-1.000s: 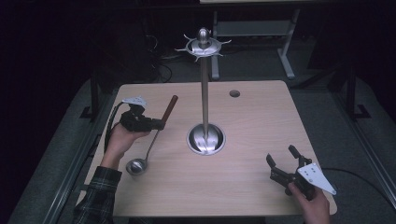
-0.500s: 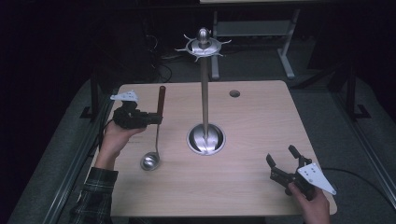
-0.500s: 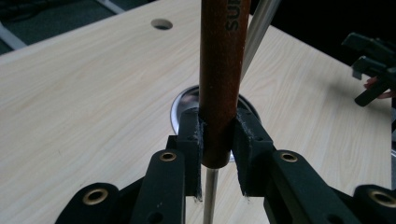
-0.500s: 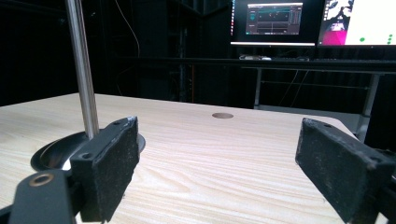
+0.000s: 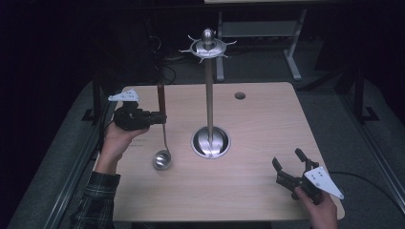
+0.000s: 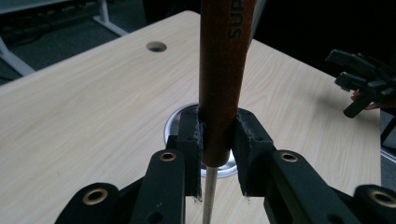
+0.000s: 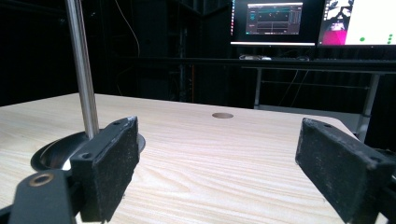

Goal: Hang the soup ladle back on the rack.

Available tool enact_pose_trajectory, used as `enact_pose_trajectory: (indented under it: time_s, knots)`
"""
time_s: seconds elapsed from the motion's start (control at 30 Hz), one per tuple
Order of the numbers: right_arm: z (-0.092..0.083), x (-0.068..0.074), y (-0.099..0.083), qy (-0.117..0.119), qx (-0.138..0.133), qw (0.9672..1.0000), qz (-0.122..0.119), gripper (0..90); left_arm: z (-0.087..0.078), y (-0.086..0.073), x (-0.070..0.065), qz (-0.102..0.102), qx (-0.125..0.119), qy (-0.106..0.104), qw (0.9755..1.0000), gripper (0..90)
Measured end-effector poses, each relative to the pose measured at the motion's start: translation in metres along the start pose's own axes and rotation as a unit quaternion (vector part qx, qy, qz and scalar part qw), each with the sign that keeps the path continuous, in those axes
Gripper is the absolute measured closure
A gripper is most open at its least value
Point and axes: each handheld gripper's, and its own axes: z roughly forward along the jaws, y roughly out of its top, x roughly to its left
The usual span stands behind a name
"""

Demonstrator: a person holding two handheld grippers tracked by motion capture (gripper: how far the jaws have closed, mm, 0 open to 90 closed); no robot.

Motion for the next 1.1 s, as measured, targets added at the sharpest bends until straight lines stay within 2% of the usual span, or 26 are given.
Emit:
enact_pose_trajectory:
  time_s: [0.37,0.6,0.83,1.1]
  knots:
    - [0.0,0.0,0.0,0.0,-0.001,1.0,0.001,13.0,-0.014,0.022,-0.013,0.025,-0.033,-0.005,0.9991,74.0]
    - [0.0,0.0,0.0,0.0,0.0,1.0,0.001,13.0,-0.021,0.045,-0.017,0.046,-0.047,-0.006,0.9978,74.0]
    - [0.0,-0.001,0.0,0.0,0.0,1.0,0.001,13.0,-0.022,0.068,-0.018,0.065,-0.055,-0.013,0.9963,74.0]
    - [0.0,-0.001,0.0,0.0,-0.001,1.0,0.002,13.0,-0.02,0.086,-0.014,0.078,-0.056,-0.019,0.9952,73.9]
